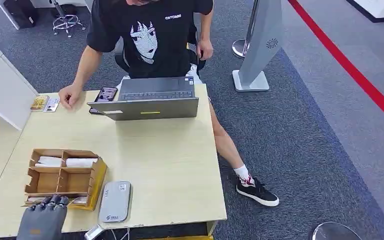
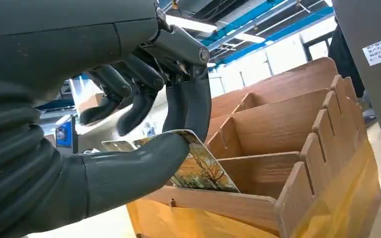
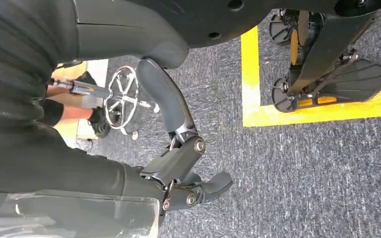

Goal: Pass the card to the sensor for recognition and then transmit it.

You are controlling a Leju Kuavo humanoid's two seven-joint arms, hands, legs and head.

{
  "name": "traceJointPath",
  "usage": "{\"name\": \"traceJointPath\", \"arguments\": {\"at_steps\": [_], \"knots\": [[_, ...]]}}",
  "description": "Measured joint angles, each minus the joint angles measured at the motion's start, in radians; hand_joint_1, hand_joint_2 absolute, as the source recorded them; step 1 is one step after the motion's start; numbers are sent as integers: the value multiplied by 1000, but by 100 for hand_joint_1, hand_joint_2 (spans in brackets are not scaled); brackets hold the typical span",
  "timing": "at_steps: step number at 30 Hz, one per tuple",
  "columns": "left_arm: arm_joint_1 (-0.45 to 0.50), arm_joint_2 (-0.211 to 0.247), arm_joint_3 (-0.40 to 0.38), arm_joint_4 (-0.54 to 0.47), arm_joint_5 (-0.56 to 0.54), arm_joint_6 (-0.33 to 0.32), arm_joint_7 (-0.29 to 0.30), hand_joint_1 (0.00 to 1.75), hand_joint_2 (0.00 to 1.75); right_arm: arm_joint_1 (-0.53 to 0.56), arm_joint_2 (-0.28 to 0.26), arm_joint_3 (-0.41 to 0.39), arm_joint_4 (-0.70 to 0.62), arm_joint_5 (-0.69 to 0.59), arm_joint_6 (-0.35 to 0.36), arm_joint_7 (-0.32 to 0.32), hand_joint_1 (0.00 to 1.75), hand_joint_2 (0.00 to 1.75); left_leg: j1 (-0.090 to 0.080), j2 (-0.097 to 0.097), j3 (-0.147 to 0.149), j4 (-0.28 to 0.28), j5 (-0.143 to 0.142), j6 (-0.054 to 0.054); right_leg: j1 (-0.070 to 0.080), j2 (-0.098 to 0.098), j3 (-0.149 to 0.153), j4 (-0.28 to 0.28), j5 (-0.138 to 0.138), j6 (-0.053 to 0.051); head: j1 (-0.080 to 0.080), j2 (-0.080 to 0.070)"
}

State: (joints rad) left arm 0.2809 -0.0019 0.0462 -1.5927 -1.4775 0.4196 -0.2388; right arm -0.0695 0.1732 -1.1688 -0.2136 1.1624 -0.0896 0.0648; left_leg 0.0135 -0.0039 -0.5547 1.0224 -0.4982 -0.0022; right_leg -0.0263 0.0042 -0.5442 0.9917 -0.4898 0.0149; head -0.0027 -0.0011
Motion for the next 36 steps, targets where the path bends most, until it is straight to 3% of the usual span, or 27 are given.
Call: {"name": "traceJointPath", "arguments": {"at_steps": [8, 23, 29, 36], "knots": [[0, 3, 0, -7, 4, 19, 1, 175, 175, 0, 0, -2, 0, 3, 1, 0, 0, 175, 0, 0, 0, 0, 0, 0, 0, 0, 0, 0, 0, 0, 0, 0], [-11, 6, -20, -243, -2, 10, -16, 175, 175, 0, 0, -4, 0, 27, 3, -11, 0, 175, 0, 0, 0, 0, 0, 0, 0, 0, 0, 0, 0, 0, 0, 0], [-57, 37, -67, -294, -3, -23, 43, 175, 175, -1, 0, -4, 0, 44, 19, -11, 0, 175, 0, 0, 0, 0, 0, 0, 0, 0, 0, 0, 0, 0, 0, 0], [-186, 104, -30, -245, 7, -80, 65, 175, 175, 0, -10, 2, 0, 77, 43, -12, 0, 175, 0, 0, 1, 0, 1, -1, 0, 0, 0, 1, 1, -1, 0, 0]]}}
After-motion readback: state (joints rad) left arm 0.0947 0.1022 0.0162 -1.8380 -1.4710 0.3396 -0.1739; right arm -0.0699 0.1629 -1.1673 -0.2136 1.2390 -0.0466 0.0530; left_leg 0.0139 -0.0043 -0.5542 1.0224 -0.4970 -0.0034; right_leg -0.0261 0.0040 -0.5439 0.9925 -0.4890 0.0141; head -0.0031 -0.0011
